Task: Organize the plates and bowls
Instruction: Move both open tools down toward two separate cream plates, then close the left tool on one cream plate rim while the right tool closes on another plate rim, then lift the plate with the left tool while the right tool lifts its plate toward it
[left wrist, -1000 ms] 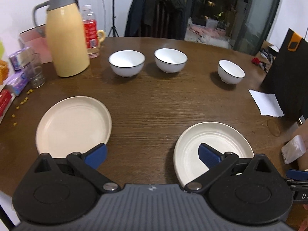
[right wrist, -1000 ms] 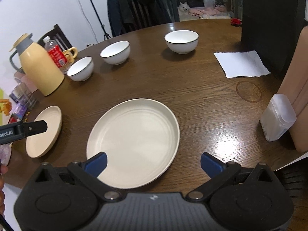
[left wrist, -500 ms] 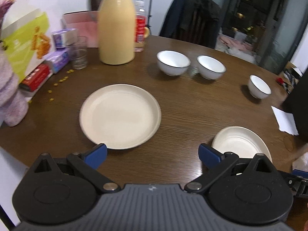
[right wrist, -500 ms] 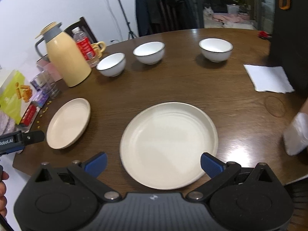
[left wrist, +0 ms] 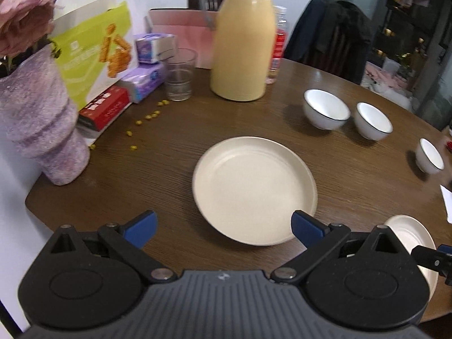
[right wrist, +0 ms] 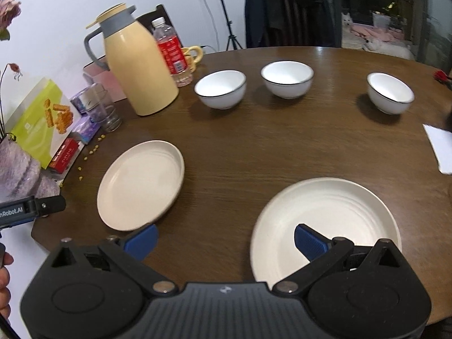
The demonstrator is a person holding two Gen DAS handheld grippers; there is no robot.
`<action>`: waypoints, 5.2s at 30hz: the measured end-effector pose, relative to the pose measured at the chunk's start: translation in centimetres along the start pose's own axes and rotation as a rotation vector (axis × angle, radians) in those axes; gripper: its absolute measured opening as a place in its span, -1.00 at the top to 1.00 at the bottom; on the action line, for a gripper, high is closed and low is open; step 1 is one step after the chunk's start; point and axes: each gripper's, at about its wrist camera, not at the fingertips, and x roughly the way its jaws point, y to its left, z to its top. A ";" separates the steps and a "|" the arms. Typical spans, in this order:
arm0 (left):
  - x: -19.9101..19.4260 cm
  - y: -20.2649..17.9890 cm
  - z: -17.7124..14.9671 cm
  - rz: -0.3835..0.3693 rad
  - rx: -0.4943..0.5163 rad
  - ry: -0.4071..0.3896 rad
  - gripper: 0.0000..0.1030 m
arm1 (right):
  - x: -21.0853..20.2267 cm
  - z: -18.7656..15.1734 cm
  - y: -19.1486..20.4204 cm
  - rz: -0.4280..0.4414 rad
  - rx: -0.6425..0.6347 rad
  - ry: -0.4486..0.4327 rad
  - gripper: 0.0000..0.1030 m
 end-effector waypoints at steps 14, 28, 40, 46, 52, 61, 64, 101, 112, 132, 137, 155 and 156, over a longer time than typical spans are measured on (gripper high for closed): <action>6.2 4.3 3.5 0.031 -0.032 0.080 -1.00 | 6.8 4.3 4.2 0.004 -0.029 0.069 -1.00; 12.1 5.1 5.6 0.028 0.007 0.165 -0.98 | 12.8 6.8 6.3 -0.017 -0.035 0.147 -1.00; 15.5 5.1 6.7 0.026 0.030 0.223 -0.58 | 17.1 7.5 7.6 -0.019 -0.055 0.214 -0.79; 16.6 5.0 6.8 0.008 0.027 0.254 -0.38 | 18.5 7.8 7.5 -0.013 -0.034 0.237 -0.53; 17.7 5.1 6.9 -0.001 0.022 0.274 -0.14 | 19.5 8.3 7.1 -0.010 -0.012 0.254 -0.17; 18.4 5.2 6.9 -0.021 0.010 0.299 0.11 | 20.4 8.7 6.7 -0.011 0.003 0.267 0.18; 18.5 5.1 6.9 -0.029 0.009 0.308 0.19 | 20.7 8.8 6.7 -0.010 0.006 0.273 0.27; 19.2 4.8 6.9 -0.102 0.025 0.322 0.86 | 20.9 8.4 6.6 -0.002 0.056 0.269 0.94; 19.1 4.7 6.8 -0.096 0.041 0.318 0.86 | 20.7 8.2 6.7 -0.001 0.056 0.263 0.94; 18.2 4.4 6.8 -0.092 0.058 0.291 0.86 | 19.6 7.9 6.5 0.007 0.054 0.240 0.94; 17.6 4.2 6.8 -0.092 0.061 0.280 0.86 | 18.9 7.8 6.4 0.012 0.052 0.227 0.94; 15.1 2.6 6.2 -0.114 0.100 0.240 0.86 | 15.4 6.4 4.8 0.010 0.065 0.172 0.94; 14.9 2.4 6.2 -0.117 0.102 0.238 0.86 | 15.2 6.3 4.7 0.009 0.067 0.169 0.94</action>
